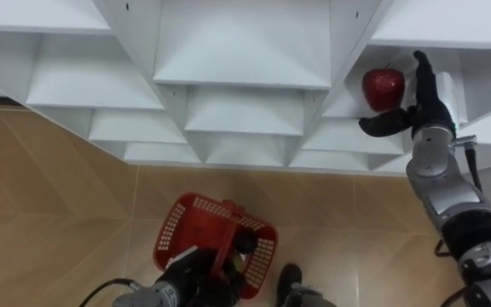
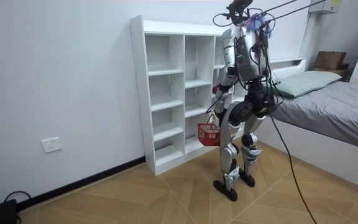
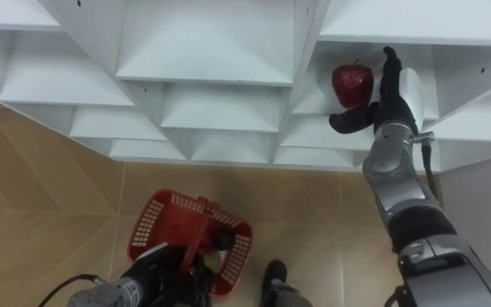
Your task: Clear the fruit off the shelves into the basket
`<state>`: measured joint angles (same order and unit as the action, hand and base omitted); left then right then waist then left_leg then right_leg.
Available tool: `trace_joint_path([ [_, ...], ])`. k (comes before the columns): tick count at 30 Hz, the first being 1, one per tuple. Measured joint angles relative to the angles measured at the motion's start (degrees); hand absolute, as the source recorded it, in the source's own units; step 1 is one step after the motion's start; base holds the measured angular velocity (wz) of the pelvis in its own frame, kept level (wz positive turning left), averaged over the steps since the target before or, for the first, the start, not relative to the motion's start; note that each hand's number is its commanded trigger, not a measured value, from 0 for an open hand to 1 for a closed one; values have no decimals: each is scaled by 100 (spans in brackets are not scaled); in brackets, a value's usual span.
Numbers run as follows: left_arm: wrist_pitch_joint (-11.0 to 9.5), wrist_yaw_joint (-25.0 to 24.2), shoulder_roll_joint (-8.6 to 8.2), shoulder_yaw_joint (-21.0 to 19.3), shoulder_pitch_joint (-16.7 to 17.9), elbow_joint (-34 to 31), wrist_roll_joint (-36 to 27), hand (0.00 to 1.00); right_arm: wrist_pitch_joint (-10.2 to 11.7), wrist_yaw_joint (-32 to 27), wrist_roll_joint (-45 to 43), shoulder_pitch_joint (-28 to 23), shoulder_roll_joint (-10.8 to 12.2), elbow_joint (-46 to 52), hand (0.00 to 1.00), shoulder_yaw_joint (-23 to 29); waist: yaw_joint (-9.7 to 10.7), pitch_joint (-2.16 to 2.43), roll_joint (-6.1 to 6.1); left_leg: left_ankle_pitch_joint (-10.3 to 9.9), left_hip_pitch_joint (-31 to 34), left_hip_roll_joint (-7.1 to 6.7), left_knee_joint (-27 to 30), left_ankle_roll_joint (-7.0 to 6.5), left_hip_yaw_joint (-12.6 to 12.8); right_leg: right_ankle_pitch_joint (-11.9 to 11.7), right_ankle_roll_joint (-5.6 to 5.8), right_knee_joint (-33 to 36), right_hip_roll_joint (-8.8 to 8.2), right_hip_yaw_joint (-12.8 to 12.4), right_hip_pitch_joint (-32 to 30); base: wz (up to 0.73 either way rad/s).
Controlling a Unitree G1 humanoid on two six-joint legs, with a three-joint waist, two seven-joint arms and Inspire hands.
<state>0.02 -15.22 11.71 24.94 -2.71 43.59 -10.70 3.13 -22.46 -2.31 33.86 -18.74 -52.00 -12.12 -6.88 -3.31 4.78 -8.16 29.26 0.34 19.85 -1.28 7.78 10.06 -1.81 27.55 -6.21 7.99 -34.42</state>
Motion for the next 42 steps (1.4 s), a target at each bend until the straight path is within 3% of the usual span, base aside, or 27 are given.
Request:
trace_joint_path([
  [33,-3,100,-11,73,-32,30,-327,100,4,262,-425,-2,57,186,0,-177,-87,14,-54,6,-7,42,11,17,11,-36,-28,11,35,11,19,0],
  [42,-2,107,-103,116,-31,32,-326,100,1,465,-677,-2,91,327,0,-257,-129,7,-112,7,-2,43,18,19,10,-44,-30,11,33,12,21,0],
])
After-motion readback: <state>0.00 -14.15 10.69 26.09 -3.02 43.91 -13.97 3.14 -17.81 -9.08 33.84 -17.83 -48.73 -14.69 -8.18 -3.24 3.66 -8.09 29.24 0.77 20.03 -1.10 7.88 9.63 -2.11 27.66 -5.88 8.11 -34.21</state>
